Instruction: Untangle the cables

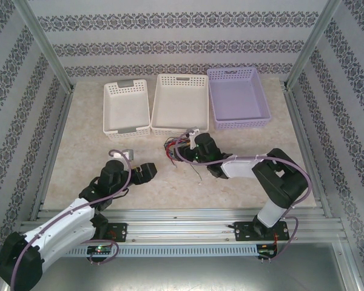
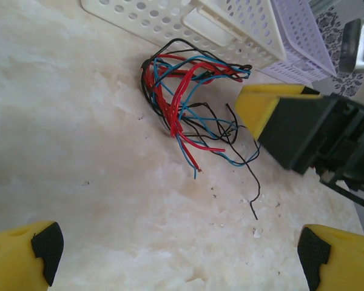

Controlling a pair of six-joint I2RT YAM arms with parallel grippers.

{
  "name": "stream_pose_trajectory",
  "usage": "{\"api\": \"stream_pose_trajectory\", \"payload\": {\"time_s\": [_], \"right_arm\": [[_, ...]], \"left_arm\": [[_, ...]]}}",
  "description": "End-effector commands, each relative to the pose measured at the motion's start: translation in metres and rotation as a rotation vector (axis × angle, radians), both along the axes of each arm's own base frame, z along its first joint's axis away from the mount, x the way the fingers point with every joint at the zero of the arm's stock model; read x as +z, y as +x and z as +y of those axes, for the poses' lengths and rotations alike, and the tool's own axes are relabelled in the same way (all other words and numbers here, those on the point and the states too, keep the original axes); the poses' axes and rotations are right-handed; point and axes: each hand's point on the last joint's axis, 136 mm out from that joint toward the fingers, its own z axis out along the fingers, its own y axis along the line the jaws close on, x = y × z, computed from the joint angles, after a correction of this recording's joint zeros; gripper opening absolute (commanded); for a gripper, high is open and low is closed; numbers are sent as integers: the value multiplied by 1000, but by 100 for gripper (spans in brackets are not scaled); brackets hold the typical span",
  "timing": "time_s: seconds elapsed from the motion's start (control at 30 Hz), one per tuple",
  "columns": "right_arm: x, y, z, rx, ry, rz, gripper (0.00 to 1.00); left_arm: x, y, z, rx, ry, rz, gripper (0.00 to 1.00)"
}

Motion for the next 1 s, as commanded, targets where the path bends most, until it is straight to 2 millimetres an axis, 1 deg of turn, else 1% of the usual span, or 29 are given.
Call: {"api": "stream_pose_trajectory", "payload": {"time_s": [0.0,0.03,0.17,0.27,0.4,0.5,0.67,0.73,0.9,0.97], "right_arm": [[12,-11,22,22,-41,52,70],[9,-14,27,22,-65,73,70],[-12,-20,41,-2,-114,194,67],[-21,-20,46,-26,-178,202,66],[-32,-12,45,-82,-262,236,63],[-36,-7,46,-112,-294,244,62],[-33,8,44,-180,-352,209,60],[-33,14,47,-192,-362,196,60],[-44,23,54,-186,-413,208,57],[-48,25,52,-199,-431,207,54]], "left_arm": [[-7,-7,9,36,29,32,100],[-6,-7,11,47,34,32,100],[-5,-11,22,92,36,36,100],[-3,-15,29,125,26,31,100],[-4,-20,36,141,40,33,100],[-6,-22,39,145,59,47,100],[-9,-23,39,147,64,55,100],[-10,-23,39,144,65,56,100],[-13,-25,40,142,68,65,100],[-15,-26,40,141,68,70,100]]}}
